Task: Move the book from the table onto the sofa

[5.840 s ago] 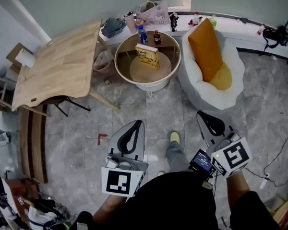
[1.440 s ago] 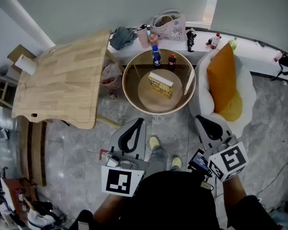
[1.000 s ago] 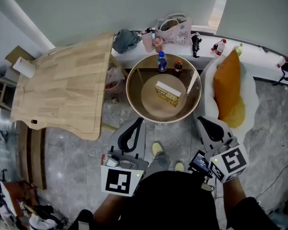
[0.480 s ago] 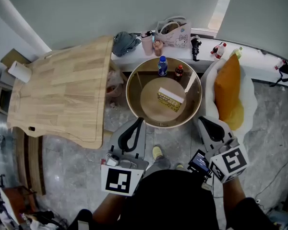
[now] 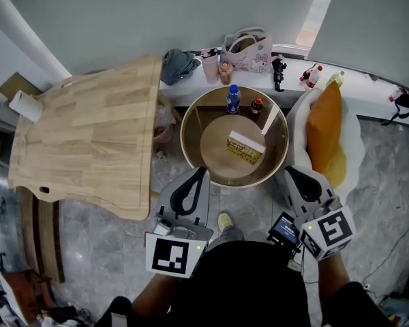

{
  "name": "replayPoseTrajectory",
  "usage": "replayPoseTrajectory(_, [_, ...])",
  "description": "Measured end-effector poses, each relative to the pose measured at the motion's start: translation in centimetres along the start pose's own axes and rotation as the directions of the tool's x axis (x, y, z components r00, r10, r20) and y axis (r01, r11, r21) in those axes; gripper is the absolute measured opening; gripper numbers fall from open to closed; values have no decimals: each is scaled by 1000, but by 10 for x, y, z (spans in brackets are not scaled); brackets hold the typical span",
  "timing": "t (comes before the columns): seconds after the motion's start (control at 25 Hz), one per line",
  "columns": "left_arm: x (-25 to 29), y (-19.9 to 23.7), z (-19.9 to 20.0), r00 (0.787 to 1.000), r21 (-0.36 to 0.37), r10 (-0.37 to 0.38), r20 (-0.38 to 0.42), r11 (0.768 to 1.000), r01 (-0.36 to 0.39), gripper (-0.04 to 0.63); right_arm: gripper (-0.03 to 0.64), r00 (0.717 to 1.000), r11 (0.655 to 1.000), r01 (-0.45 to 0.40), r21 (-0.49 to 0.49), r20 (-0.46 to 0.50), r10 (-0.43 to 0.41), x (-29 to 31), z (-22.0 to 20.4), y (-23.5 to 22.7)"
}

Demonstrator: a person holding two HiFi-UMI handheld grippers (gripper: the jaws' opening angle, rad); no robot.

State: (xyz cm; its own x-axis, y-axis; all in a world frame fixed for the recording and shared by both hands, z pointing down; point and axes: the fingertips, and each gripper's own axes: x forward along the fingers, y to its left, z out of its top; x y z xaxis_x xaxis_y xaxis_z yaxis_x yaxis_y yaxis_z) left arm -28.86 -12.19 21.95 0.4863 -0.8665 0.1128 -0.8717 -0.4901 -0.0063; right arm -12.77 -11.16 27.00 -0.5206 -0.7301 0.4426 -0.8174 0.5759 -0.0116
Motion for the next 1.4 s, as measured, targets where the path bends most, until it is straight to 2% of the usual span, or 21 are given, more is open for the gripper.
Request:
replayPoseTrajectory(0.08, [1, 4, -1, 1000, -2, -4, 2, 1000, 4, 8, 9, 1000, 1000, 3, 1, -17, -3, 2, -1, 2])
replayPoseTrajectory(0.48, [3, 15, 1, 1000, -18, -7, 25, 1000, 7, 8, 9, 999, 1000, 12, -19, 37, -11, 12, 12, 8])
replayPoseTrajectory(0.68, [3, 16, -3, 1000, -22, -9, 19, 1000, 9, 8, 9, 1000, 1000, 11, -25, -20, -12, 10, 5, 9])
replayPoseTrajectory(1.4, [18, 24, -2, 1000, -14, 12, 12, 1000, -12, 8, 9, 1000, 998, 2, -66, 2, -2, 26, 18, -11])
